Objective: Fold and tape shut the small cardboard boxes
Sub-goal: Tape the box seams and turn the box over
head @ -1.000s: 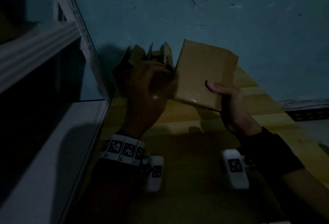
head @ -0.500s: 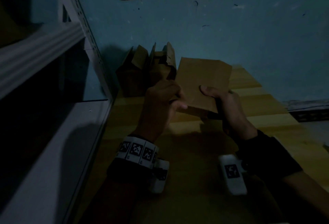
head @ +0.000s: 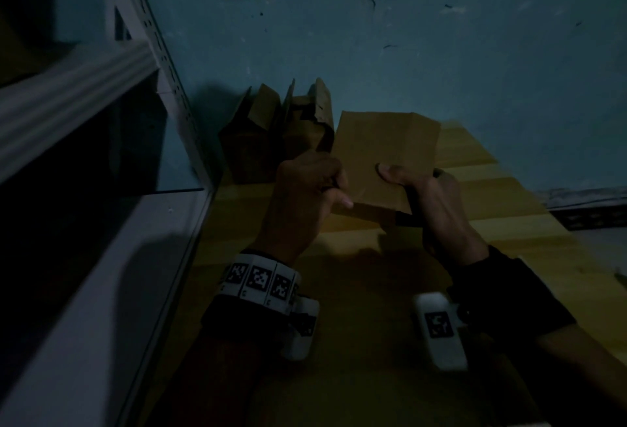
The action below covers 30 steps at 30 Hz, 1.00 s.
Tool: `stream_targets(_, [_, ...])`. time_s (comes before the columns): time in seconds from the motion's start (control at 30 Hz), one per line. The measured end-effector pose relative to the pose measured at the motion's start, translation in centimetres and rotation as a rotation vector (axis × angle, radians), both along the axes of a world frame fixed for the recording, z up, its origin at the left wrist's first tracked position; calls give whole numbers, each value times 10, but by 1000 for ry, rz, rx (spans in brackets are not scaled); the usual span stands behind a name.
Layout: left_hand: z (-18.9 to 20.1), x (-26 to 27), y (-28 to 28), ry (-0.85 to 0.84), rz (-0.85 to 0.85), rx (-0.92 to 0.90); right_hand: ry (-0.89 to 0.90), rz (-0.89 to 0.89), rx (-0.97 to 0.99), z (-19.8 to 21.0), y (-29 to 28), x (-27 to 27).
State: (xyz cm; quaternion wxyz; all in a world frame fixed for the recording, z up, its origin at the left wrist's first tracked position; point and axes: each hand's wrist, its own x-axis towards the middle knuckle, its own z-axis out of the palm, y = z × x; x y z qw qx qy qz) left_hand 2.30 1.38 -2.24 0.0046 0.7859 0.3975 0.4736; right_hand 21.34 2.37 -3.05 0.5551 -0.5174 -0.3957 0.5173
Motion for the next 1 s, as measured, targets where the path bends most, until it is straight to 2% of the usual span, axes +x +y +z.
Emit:
stream_targets(0.27, [-4,2,-1,-58,-43,-66,-17,6,-6,-1,-2,1])
stream_targets(0.5, [-6,2,1,-25,-42,-115,-28,5,22,1,0,1])
stream_targets(0.6, [-4,0,1,-28,-23,-88,-47,40,71,6,1,3])
stream_targets(0.7, [-1,-5,2,9,32,-33,-30,85,34,6,1,2])
stream_targets(1.0, [0,1,1,15,39,-6,-11,25,-17,-5,0,0])
